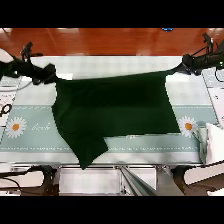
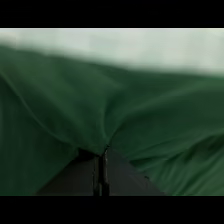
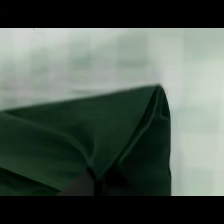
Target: Fold the shirts.
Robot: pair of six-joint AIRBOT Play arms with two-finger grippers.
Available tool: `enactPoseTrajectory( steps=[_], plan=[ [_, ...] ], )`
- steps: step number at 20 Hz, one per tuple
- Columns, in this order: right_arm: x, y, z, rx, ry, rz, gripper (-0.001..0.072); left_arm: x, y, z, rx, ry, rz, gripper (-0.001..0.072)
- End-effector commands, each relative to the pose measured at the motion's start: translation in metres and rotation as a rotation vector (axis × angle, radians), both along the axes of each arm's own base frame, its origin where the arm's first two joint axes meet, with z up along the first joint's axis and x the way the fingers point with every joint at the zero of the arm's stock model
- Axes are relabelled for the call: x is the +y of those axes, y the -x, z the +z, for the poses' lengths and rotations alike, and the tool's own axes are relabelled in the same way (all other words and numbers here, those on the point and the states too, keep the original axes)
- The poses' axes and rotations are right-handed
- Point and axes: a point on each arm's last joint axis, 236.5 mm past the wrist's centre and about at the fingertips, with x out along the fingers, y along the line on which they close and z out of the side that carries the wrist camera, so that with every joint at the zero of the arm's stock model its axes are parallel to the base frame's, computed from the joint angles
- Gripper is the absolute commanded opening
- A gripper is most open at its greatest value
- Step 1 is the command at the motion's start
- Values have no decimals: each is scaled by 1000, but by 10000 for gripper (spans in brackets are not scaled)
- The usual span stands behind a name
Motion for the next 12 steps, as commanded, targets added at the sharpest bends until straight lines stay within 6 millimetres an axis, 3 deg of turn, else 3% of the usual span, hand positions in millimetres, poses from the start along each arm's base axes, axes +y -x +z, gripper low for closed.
enactPoseTrajectory(
  steps=[1, 5, 11, 12],
  plan=[
    [0, 21, -27, 86, 12, 30, 26, -8, 43, -32, 57, 3, -30, 21],
    [3, 36, -58, 157, 0, 24, 26, -9, 59, -59, 105, 9, -3, 21],
    [4, 39, -77, 193, -12, 27, 27, -10, 60, -60, 108, 8, -4, 21],
    [4, 39, -79, 199, -15, 23, 55, -10, 60, -60, 109, 9, -5, 25]
  ],
)
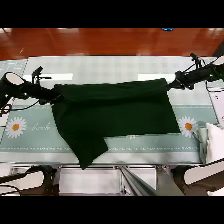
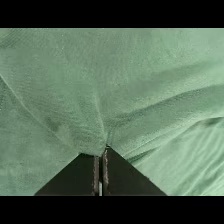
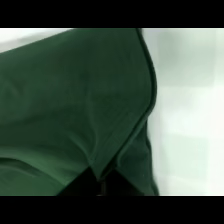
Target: Fold the shirts.
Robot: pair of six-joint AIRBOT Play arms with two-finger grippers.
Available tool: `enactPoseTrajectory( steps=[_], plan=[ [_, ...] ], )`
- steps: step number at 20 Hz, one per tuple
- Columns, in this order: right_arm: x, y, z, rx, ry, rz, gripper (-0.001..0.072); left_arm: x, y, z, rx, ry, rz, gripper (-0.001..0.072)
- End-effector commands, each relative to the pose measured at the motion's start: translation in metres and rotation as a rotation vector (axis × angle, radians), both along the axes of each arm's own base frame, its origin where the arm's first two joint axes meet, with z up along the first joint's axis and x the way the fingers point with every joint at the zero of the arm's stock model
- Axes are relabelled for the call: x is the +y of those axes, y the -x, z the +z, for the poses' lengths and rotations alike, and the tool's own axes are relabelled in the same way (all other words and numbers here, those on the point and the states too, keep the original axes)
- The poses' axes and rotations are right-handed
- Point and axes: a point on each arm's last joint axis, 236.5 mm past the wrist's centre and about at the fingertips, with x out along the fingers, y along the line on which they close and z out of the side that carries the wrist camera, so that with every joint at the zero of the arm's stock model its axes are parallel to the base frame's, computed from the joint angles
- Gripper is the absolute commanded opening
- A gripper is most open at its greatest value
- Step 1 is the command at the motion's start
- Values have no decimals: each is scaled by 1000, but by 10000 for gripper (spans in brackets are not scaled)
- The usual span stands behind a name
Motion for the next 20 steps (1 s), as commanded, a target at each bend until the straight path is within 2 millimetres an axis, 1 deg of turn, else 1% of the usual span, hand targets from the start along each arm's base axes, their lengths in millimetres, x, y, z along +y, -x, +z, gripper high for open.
enactPoseTrajectory(
  steps=[1, 2, 3, 4, 5, 7, 8, 9, 10, 11, 12, 13, 14, 15, 16, 17, 18, 20],
  plan=[
    [0, 3, -10, 36, -6, -21, 273, -2, 4, -2, 11, 3, -7, 119],
    [0, 3, -9, 40, -8, -24, 408, -1, 8, -2, 24, 2, -16, 404],
    [-1, 9, -6, 56, -15, -16, 408, 8, 13, -2, 48, -20, -25, 505],
    [-5, 14, -1, 67, -23, -18, 408, 20, 19, 1, 75, -42, -16, 505],
    [-15, 22, 6, 78, -23, -24, 407, 34, 22, 8, 73, -56, 0, 505],
    [-40, 41, 19, 101, 9, -50, 408, 63, 28, 28, 37, -67, 76, 504],
    [-49, 49, 23, 97, 18, -79, 408, 77, 36, 35, 19, -71, 124, 505],
    [-56, 60, 25, 89, 22, -122, 408, 87, 49, 36, 17, -73, 160, 504],
    [-61, 73, 21, 80, 31, -167, 408, 93, 69, 29, 33, -69, 194, 505],
    [-63, 88, 12, 73, 39, -220, 408, 95, 91, 18, 62, -59, 221, 505],
    [-59, 105, 3, 67, 30, -261, 408, 93, 117, 4, 104, -39, 259, 505],
    [-51, 120, -5, 54, 10, -283, 408, 85, 137, -7, 138, -4, 292, 504],
    [-40, 133, -10, 40, -20, -302, 408, 71, 152, -15, 144, 52, 312, 505],
    [-25, 145, -15, 30, -59, -317, 408, 59, 161, -22, 125, 96, 309, 505],
    [-6, 159, -16, 31, -110, -308, 408, 53, 173, -32, 125, 101, 310, 505],
    [12, 170, -16, 20, -150, -284, 408, 48, 182, -39, 154, 125, 356, 504],
    [23, 176, -15, 2, -174, -288, 408, 46, 179, -35, 142, 142, 358, 504],
    [26, 180, -10, -40, -159, -306, 407, 42, 173, -27, 135, 167, 354, 504]
  ],
)
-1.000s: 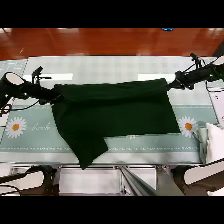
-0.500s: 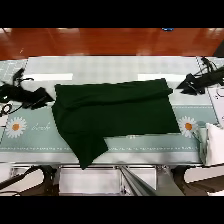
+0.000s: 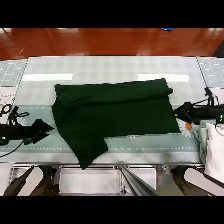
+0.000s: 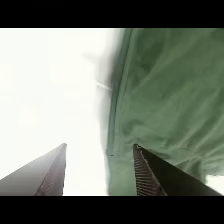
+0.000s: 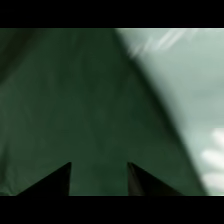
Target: Fold the shirts.
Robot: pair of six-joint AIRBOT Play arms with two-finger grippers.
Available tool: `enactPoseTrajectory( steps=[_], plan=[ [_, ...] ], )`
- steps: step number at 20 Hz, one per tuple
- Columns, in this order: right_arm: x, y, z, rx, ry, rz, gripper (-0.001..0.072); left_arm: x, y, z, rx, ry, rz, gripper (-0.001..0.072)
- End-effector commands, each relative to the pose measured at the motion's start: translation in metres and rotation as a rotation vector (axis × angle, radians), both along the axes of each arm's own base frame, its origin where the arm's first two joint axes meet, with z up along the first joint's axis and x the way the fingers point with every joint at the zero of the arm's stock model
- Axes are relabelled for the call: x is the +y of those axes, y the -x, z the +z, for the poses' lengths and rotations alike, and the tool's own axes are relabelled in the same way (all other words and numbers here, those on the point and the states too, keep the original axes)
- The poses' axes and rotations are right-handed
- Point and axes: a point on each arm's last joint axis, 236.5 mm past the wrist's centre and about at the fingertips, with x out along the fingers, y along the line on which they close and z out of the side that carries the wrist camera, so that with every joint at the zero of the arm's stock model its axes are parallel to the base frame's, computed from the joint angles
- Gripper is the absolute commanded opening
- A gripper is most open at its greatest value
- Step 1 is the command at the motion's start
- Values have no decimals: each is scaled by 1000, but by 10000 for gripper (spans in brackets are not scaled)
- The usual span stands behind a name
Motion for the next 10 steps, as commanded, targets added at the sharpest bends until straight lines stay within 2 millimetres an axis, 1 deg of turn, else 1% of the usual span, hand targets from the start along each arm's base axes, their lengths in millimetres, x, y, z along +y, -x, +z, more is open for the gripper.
enactPoseTrajectory(
  steps=[1, 4, 7, 10],
  plan=[
    [18, 14, 6, -83, -11, -28, 408, -15, 8, -1, -2, 68, 25, 504],
    [18, 12, 14, -109, -5, -32, 407, -30, 19, -8, 68, 126, -11, 504],
    [23, 15, 16, -102, -26, -20, 407, -57, 28, -14, 114, 150, -134, 504],
    [29, 19, 18, -93, -47, -2, 408, -79, 39, -24, 200, 177, -198, 505]
  ],
)
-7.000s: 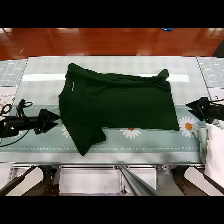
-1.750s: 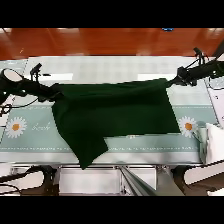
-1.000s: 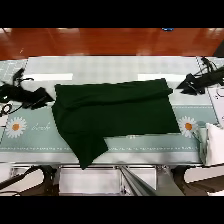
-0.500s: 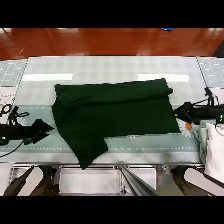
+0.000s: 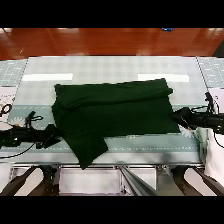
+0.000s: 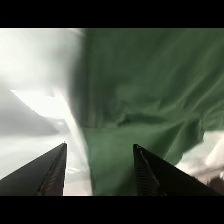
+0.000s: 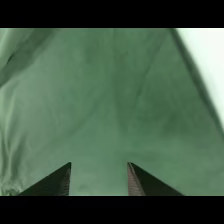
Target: Fold the shirts.
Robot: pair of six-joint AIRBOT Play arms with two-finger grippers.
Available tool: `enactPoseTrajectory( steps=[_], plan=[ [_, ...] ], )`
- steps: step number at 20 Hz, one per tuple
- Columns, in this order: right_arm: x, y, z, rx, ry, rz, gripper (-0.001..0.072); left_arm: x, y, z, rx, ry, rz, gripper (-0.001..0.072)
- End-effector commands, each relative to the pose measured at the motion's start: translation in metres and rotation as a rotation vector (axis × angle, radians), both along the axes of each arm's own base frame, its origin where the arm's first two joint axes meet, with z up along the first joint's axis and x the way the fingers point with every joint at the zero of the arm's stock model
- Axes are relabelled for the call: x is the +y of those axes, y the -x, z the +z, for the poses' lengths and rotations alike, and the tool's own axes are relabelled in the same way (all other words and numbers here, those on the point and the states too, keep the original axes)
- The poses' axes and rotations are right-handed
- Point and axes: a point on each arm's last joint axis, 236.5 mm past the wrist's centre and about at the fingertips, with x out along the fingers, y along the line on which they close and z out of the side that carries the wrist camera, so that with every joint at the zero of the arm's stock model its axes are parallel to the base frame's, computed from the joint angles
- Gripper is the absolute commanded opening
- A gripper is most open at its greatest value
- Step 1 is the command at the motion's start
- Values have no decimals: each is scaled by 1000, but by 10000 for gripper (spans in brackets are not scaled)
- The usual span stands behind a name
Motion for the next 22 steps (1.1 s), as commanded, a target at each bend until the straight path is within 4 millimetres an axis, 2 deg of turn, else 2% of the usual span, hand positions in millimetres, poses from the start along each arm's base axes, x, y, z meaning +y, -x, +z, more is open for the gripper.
enactPoseTrajectory(
  steps=[1, 3, 6, 8, 10, 11, 14, 15, 16, 19, 22],
  plan=[
    [5, 3, 3, 0, -19, 11, 407, -26, 9, -11, 69, 34, -74, 504],
    [5, 2, 3, -2, -22, 7, 407, -44, -5, -13, 46, 67, -55, 504],
    [2, -2, 8, -17, -12, 10, 407, -59, -5, -27, 58, 41, -87, 493],
    [-19, -14, 18, -46, 16, -46, 408, -62, -3, -30, 57, 38, -115, 23],
    [-49, -16, 23, -43, 27, -143, 408, -63, -5, -26, 34, 45, -130, 21],
    [-63, -7, 18, -4, 45, -181, 407, -64, -7, -23, 25, 51, -145, 21],
    [-112, 53, -21, 250, 226, -225, 408, -64, -9, -20, 16, 56, -158, 22],
    [-120, 66, -28, 309, 260, -239, 408, -64, -11, -21, 12, 51, -154, 22],
    [-116, 69, -30, 337, 240, -242, 408, -63, -12, -21, 8, 48, -151, 21],
    [-85, 71, -42, 381, 113, -124, 415, -62, -13, -22, 5, 44, -148, 22],
    [-64, 70, -50, 408, -5, -74, 416, -61, -15, -23, -1, 38, -143, 22]
  ],
)
